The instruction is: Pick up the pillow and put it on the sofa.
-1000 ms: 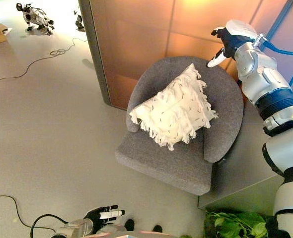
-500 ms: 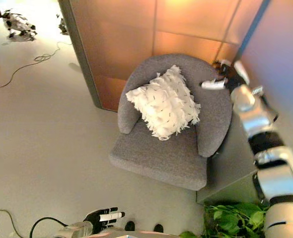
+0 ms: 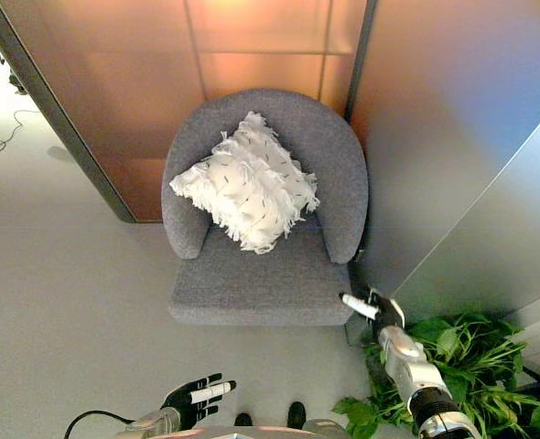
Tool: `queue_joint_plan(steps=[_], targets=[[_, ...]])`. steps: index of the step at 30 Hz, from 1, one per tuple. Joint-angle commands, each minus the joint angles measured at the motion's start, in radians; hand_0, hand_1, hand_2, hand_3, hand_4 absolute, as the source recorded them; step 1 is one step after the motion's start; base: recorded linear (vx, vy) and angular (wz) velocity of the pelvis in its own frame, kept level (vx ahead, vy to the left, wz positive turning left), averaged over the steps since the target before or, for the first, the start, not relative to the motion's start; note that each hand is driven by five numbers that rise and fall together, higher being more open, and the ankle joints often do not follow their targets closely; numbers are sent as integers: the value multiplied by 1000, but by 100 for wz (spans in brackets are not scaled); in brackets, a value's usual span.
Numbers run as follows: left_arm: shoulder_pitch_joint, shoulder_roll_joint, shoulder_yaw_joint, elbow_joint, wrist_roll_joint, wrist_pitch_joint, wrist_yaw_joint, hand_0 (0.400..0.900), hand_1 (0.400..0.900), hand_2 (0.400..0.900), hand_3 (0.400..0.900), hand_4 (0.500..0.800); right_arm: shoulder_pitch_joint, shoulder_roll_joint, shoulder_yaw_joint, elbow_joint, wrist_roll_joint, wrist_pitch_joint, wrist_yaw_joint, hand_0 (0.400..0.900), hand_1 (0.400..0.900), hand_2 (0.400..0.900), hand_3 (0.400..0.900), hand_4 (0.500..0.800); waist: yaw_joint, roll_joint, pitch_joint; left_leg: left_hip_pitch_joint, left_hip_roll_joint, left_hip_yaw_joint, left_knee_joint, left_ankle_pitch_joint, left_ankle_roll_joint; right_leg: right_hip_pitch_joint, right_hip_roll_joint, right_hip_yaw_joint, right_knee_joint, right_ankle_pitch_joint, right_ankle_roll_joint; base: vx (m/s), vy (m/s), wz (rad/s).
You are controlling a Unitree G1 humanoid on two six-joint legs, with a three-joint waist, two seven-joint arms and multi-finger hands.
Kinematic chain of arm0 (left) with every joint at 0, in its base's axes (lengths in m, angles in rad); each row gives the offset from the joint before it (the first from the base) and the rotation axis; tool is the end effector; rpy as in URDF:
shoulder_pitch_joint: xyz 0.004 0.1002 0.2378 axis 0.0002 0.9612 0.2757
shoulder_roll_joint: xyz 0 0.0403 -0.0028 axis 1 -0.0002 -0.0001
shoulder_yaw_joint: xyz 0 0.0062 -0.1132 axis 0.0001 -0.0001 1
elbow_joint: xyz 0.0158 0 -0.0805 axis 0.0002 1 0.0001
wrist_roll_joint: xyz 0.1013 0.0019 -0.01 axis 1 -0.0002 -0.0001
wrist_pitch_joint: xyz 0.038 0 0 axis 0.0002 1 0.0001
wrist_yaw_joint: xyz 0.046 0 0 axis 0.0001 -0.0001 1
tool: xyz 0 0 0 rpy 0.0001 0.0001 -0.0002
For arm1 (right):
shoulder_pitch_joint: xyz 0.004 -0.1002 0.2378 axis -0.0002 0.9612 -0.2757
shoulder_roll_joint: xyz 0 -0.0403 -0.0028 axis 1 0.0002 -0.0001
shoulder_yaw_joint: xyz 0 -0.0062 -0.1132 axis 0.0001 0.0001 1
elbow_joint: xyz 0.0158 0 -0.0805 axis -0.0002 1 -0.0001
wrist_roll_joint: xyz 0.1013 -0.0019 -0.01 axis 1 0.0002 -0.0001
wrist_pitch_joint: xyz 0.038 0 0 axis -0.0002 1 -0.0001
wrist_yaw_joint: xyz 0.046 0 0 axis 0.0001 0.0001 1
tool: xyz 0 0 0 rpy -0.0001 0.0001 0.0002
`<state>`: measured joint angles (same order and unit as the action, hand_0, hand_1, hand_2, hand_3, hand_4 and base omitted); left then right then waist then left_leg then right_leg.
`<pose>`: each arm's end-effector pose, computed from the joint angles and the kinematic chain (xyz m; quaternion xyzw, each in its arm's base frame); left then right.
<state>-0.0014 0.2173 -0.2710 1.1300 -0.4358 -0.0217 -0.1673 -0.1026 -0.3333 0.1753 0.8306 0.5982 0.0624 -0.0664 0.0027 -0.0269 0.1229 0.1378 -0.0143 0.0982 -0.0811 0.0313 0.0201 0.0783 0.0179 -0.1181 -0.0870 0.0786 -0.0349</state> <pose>0.0886 0.2048 -0.1246 -0.0627 0.5260 -0.0088 0.8481 0.1691 -0.2316 -0.0760 0.0751 0.3825 -0.1194 0.9131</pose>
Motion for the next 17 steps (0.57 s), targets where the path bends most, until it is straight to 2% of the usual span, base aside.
queue_joint_plan(steps=[1,6,9,17], targets=[[-34,-14,-13,83,-25,-61,-13,900,900,900,900,800,-23,56,-7,70,71,-45,34,900,900,900,900,800,1,-11,-62,-31,15,-24,22,-56,-33,21,-56,9,79,-101,85,-21,3,-5],[-52,-9,-3,114,-3,-64,-35,900,900,900,900,800,-1,90,-16,293,53,13,106,900,900,900,900,800,7,-1,-57,-37,9,-29,28,-55,-25,17,-54,7,85,-99,84,-11,-1,-2],[-57,-12,7,131,11,-73,-45,900,900,900,900,800,11,105,-34,402,54,9,112,900,900,900,900,800,13,4,-55,-36,5,-40,30,-54,-23,21,-53,5,84,-97,83,0,0,0],[-51,-7,23,152,39,-58,-70,900,900,900,900,800,27,109,-71,474,30,-4,124,900,900,900,900,800,13,14,-65,-27,-2,-58,27,-55,-18,27,-50,13,87,-99,83,2,3,-1]])
